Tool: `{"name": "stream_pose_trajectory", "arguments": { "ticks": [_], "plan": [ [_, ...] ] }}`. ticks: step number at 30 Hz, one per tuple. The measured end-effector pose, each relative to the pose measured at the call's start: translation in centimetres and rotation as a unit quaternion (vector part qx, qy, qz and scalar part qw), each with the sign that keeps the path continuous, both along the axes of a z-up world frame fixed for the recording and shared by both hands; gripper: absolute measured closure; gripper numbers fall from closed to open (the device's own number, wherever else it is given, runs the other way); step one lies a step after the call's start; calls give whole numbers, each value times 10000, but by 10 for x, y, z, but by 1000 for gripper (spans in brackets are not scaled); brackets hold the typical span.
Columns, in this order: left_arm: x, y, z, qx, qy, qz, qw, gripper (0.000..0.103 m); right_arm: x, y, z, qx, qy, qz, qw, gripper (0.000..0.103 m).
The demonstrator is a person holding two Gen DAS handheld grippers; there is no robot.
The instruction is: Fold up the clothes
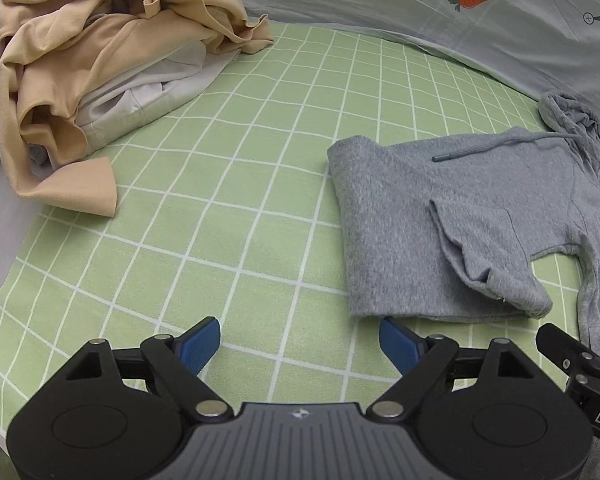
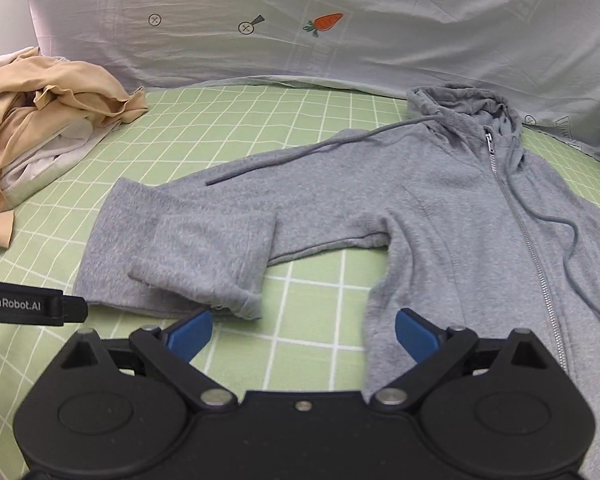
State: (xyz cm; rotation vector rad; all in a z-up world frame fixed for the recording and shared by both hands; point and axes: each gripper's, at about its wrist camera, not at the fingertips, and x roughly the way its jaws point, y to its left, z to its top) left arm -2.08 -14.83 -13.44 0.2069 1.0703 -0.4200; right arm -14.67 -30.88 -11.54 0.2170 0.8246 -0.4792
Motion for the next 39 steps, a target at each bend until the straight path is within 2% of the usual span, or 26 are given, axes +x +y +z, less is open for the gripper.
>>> {"name": "stream_pose_trajectory", "arguments": {
  "ticks": [3, 6, 9, 10, 11, 12, 13, 17, 21, 30, 34, 39],
  "plan": [
    [-3, -3, -5, 108, -27, -210, 9997, 15, 6, 9, -4, -67, 26, 58, 10000, 7],
    [-6, -4, -6, 170, -103, -349, 9992, 15, 13, 10, -7, -133, -12, 87, 9999, 18],
    [-5, -5, -6, 196, -98, -396, 9990, 14, 22, 7, -9, -93, -84, 157, 9998, 39],
    [-4, -6, -6, 202, -91, -396, 9990, 13, 23, 6, -9, -56, -129, 197, 9997, 56],
    [-4, -6, -6, 207, -85, -396, 9990, 13, 24, 4, -8, -6, -179, 245, 9995, 67],
    [-4, -6, -5, 212, -81, -393, 9990, 13, 25, 4, -7, 56, -244, 298, 9992, 70],
    [-4, -7, -5, 218, -77, -381, 9990, 13, 24, 3, -4, 80, -313, 309, 9990, 79],
    [-5, -8, -5, 259, -76, -301, 9992, 13, 15, -4, 8, 78, -590, 242, 9979, 85],
    [-6, -15, -1, 293, -34, -255, 9992, 13, 4, -20, 24, 56, -830, 51, 9965, 87],
    [-21, -64, 31, 142, -295, -180, 9993, 13, -39, -96, 63, -216, -1242, -511, 9907, 88],
    [-44, -96, 37, 75, -356, -190, 9992, 13, -63, -142, 61, 21, -1199, -855, 9891, 88],
    [-80, -140, 32, 236, -360, -328, 9985, 13, -92, -192, 51, 342, -1217, -1145, 9853, 88]
  ]
}}
